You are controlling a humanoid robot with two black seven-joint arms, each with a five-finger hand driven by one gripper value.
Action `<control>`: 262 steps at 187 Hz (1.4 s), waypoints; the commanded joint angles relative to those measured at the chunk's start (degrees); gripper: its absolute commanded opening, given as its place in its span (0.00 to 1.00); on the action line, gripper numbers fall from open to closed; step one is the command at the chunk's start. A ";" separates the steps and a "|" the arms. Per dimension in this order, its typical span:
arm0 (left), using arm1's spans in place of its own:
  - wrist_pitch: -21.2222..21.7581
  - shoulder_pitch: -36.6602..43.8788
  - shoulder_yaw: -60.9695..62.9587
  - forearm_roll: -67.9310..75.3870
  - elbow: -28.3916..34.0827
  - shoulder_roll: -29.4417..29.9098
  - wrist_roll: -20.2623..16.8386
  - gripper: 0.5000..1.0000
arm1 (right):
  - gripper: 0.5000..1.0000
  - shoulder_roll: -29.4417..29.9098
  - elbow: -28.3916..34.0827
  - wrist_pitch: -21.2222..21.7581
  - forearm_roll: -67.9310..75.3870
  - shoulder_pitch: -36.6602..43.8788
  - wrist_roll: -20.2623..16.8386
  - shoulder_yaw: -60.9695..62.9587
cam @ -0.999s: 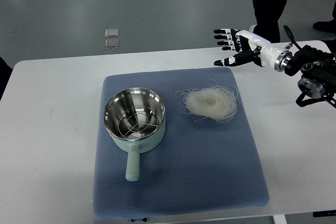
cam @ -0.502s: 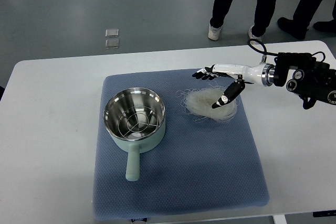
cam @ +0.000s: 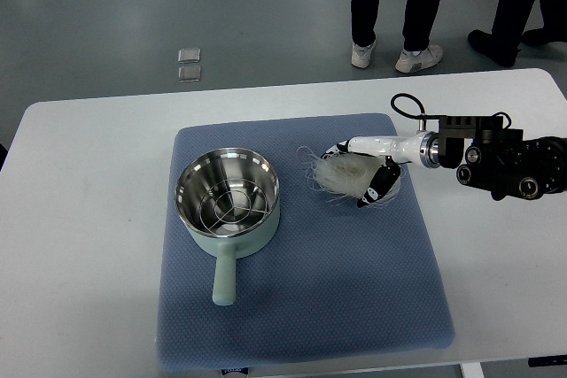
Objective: Put vermicelli into pot with right hand
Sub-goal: 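Lower the right hand onto the vermicelli and close fingers around it, then lift the grasped vermicelli up off the mat with the right hand, then carry the vermicelli over the steel pot and lower it inside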
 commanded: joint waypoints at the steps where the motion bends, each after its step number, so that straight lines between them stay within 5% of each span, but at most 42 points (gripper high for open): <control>1: 0.00 0.00 0.06 0.00 0.01 0.00 0.03 1.00 | 0.63 0.76 -0.66 -0.37 -0.05 0.06 -0.25 -1.11; 32: 0.00 -0.09 0.06 0.00 0.01 0.00 0.03 1.00 | 0.39 1.99 -1.89 -0.37 -0.22 0.06 -0.25 -2.43; 44: 0.00 -0.09 0.06 0.00 0.01 0.00 0.03 1.00 | 0.18 2.61 -2.94 -0.55 -0.93 0.06 -0.25 -2.96; 49: 0.00 -0.09 0.06 0.00 0.01 0.00 -0.06 1.00 | 0.00 2.87 -3.47 -0.90 -1.36 0.06 -0.25 -3.05; 136: 0.00 -0.09 0.06 0.00 0.01 0.00 0.03 1.00 | 0.00 0.85 -1.89 -7.49 -0.13 5.15 -0.52 0.02; 262: 0.18 -0.09 0.06 0.00 0.01 0.00 0.03 1.00 | 0.00 3.22 14.11 -4.33 4.79 21.50 4.58 2.84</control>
